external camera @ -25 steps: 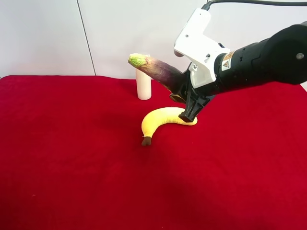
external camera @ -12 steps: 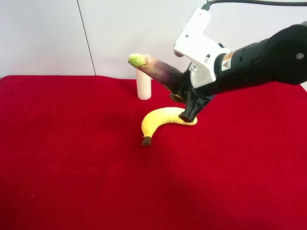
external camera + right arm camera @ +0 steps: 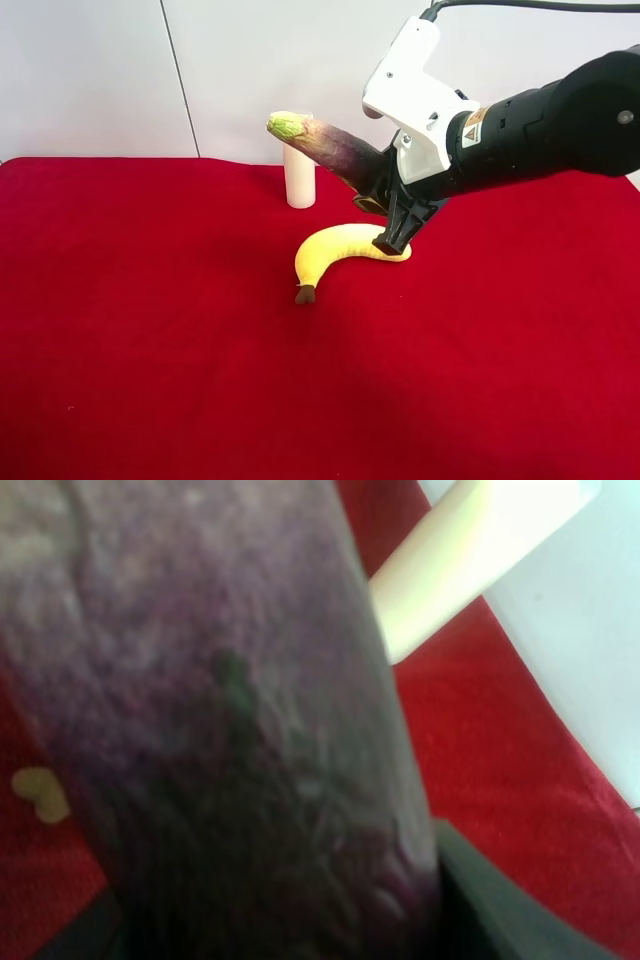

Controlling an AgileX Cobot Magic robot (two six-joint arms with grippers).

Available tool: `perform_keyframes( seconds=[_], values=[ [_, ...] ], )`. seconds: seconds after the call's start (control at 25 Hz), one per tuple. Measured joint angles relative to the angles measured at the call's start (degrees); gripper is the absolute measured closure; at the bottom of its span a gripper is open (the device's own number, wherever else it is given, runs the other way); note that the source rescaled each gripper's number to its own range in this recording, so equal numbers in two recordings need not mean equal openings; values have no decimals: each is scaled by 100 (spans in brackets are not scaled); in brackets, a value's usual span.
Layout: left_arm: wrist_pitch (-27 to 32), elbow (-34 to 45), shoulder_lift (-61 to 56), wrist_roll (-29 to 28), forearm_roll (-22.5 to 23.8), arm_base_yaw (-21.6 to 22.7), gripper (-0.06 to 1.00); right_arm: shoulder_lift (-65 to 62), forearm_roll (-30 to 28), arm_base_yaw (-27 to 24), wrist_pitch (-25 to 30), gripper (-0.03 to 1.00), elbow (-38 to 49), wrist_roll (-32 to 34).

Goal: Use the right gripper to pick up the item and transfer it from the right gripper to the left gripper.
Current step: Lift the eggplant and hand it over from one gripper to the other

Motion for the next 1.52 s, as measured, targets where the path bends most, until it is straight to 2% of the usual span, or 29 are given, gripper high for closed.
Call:
perform_keyframes(
  seconds=[0.36, 0.52, 0.64, 0.96, 1.2, 1.4, 1.52],
  values=[
    [-1282, 0, 1312, 1063, -2214, 0, -6, 0, 0, 0, 0, 96, 0, 4],
    [-1584, -6, 1828, 1718, -2841, 0, -6, 0, 0, 0, 0, 96, 0, 4],
    [-1595, -6, 2195, 2298, -3327, 0, -6, 0, 0, 0, 0, 96, 0, 4],
    [-1450, -6, 3030, 4055, -5043, 0, -6, 0, 0, 0, -101, 96, 0, 4],
    [-1296, -6, 3499, 5155, -5533, 0, 1, 0, 0, 0, -243, 96, 0, 4],
    [-642, -6, 3811, 5916, -6351, 0, 1, 0, 0, 0, -256, 96, 0, 4],
    [-388, -10, 3936, 6115, -6695, -23, 1, 0, 0, 0, -256, 96, 0, 4]
  ],
)
